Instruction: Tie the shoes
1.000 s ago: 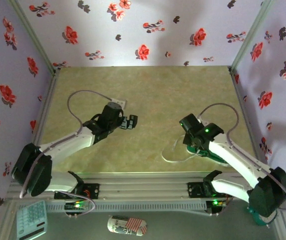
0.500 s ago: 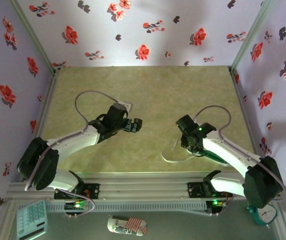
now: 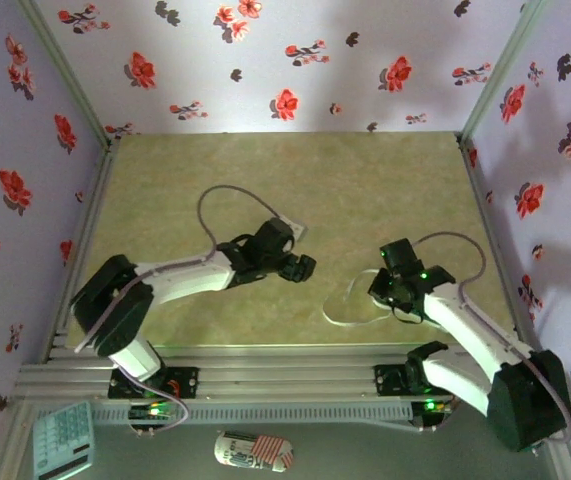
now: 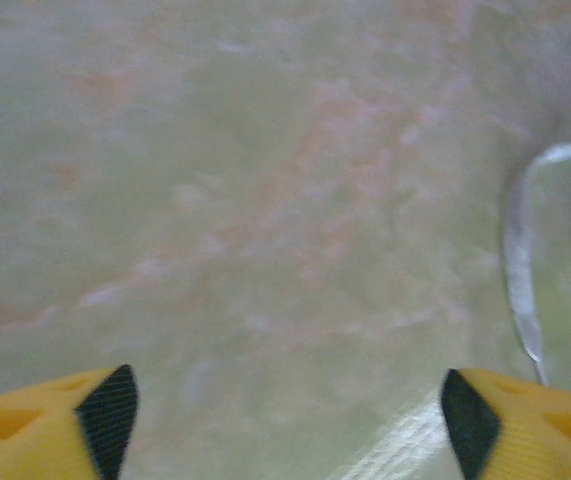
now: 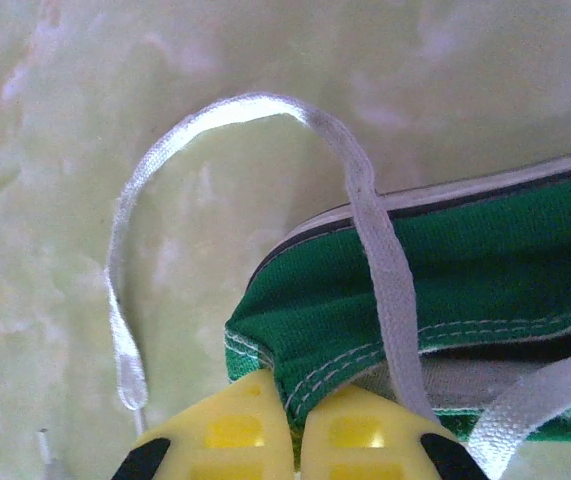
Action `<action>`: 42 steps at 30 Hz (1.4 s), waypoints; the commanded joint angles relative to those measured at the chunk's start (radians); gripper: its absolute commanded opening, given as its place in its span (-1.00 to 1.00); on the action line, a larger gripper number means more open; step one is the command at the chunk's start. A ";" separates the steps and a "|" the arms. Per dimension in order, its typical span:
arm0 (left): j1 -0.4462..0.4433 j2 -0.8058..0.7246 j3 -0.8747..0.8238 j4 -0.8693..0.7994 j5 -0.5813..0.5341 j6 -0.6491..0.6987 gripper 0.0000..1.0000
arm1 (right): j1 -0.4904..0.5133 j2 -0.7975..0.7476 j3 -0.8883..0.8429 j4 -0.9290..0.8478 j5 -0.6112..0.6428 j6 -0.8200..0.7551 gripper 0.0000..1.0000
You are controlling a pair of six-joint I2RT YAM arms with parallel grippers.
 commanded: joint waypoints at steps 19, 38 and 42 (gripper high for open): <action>-0.190 0.450 0.486 -0.228 -0.092 -0.036 0.12 | -0.148 -0.090 -0.170 0.139 -0.210 0.089 -1.00; -0.239 0.586 0.647 -0.304 -0.115 -0.030 0.10 | -0.182 -0.058 -0.189 0.167 -0.232 0.076 -1.00; -0.240 0.575 0.636 -0.289 -0.114 -0.042 0.09 | -0.182 -0.052 -0.184 0.166 -0.234 0.073 -1.00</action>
